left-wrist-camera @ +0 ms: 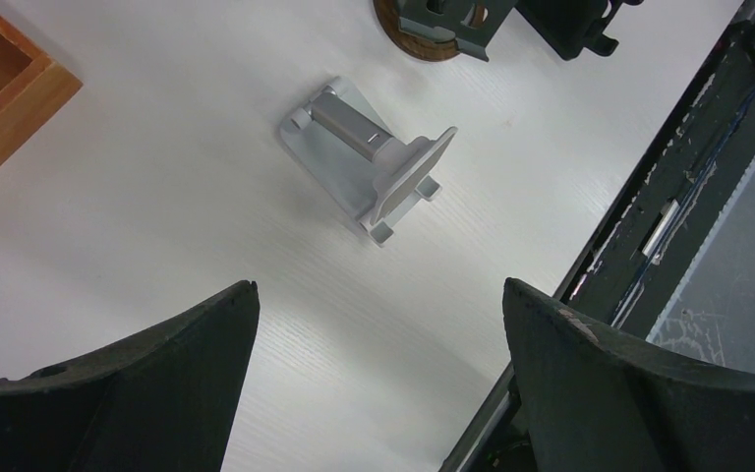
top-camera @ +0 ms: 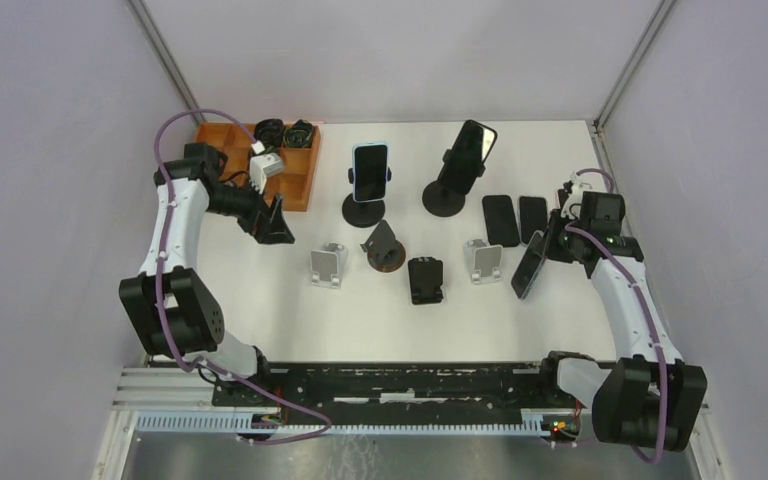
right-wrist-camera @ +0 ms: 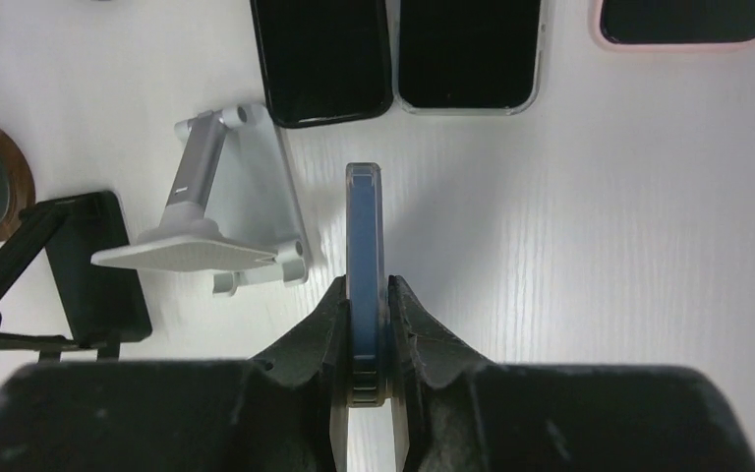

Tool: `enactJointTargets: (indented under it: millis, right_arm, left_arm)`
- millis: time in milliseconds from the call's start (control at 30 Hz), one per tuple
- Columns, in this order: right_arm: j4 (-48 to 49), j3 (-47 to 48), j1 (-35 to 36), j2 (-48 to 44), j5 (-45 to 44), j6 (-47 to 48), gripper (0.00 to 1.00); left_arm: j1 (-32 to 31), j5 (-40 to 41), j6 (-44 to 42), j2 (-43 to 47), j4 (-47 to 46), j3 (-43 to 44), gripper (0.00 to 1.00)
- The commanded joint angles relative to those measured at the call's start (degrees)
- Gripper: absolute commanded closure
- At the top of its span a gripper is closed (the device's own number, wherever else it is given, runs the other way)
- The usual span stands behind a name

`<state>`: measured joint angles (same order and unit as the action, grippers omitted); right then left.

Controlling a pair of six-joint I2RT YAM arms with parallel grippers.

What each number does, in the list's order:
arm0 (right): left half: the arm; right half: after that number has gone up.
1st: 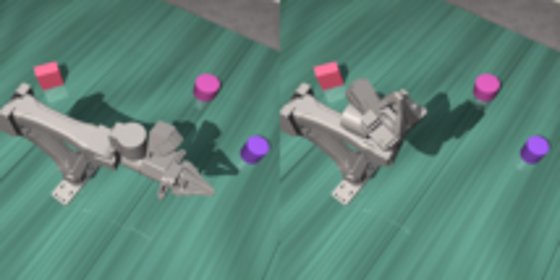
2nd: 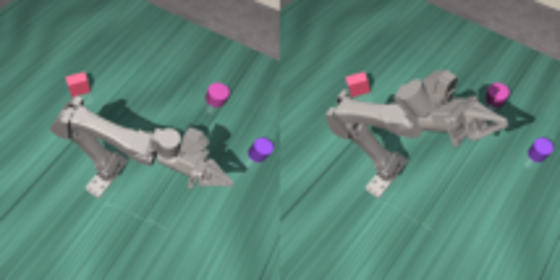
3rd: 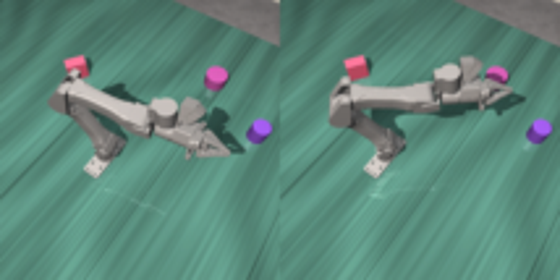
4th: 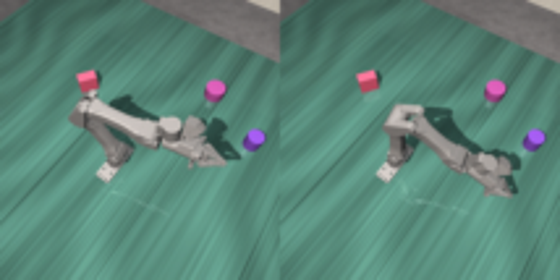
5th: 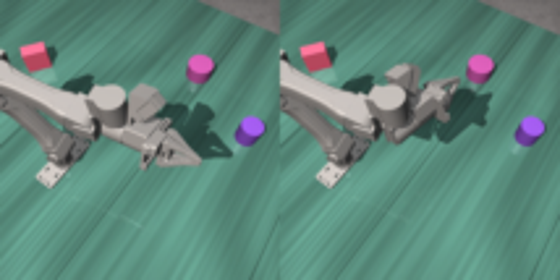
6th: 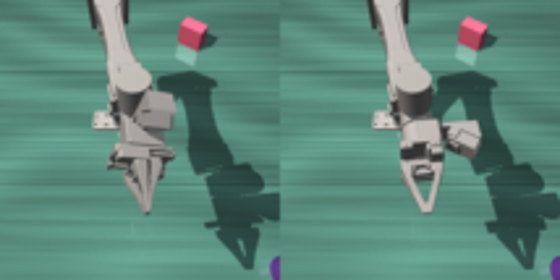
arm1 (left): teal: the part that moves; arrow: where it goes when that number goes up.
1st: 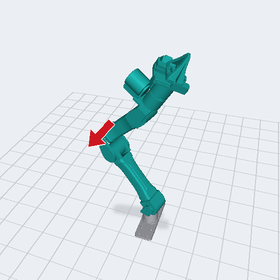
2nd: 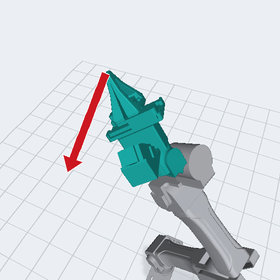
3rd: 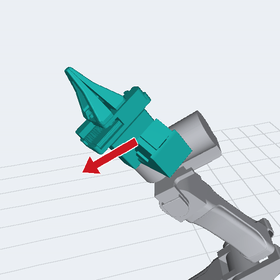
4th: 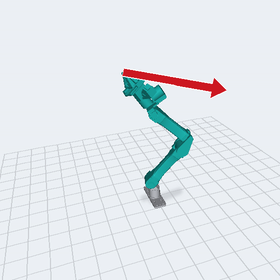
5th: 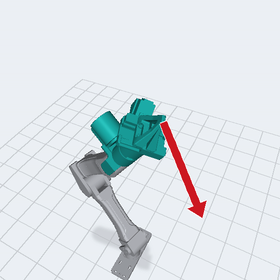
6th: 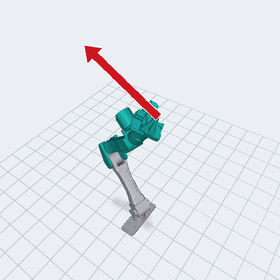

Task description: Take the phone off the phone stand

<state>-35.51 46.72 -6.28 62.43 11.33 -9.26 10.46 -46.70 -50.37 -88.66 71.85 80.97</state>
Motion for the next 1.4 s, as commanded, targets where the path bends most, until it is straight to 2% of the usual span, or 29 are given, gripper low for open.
enactJointTargets:
  millis: [0, 200, 433, 633, 767, 867, 900, 1100, 1367]
  right_arm:
    - [4.56, -3.34, -1.35, 3.04, 2.76, -0.12, 1.0]
    - [7.02, -2.08, -1.59, 11.08, 3.39, 0.49, 1.0]
    - [14.01, -2.52, -1.41, 17.93, 2.56, -4.85, 0.75]
    - [14.74, -3.48, 0.48, 18.23, 4.26, -4.7, 0.68]
    - [13.51, -6.37, 2.04, 15.26, 3.45, -3.54, 0.74]
    - [11.96, -9.09, 2.07, 10.0, 1.24, -3.48, 0.97]
    - [11.25, -10.01, 2.07, 8.48, 1.42, -3.47, 1.0]
    - [6.87, -15.16, 2.03, 1.24, 3.4, -2.61, 1.0]
    - [11.6, -15.99, 2.06, 9.22, 13.9, -0.71, 1.0]
  left_arm:
    - [-0.19, -1.52, -0.53, 1.78, 0.97, 1.76, 0.0]
    - [-0.25, -0.82, -0.78, 2.48, 0.91, 1.22, 0.0]
    - [-0.15, 0.86, -0.36, 3.5, -0.27, 0.46, 0.0]
    - [-0.14, 2.38, 0.1, 4.26, -1.72, -0.67, 0.0]
    - [-0.08, 2.65, 0.14, 3.94, -2.03, -0.84, 0.0]
    - [-0.07, 2.75, 0.14, 3.74, -2.12, -1.14, 0.0]
    - [-0.08, 2.75, 0.14, 3.71, -2.2, -1.21, 0.0]
    - [-0.04, 2.74, 0.2, 3.74, -2.38, -1.18, 0.0]
    - [-0.03, 3.29, 0.3, 4.35, -2.19, -0.79, 0.0]
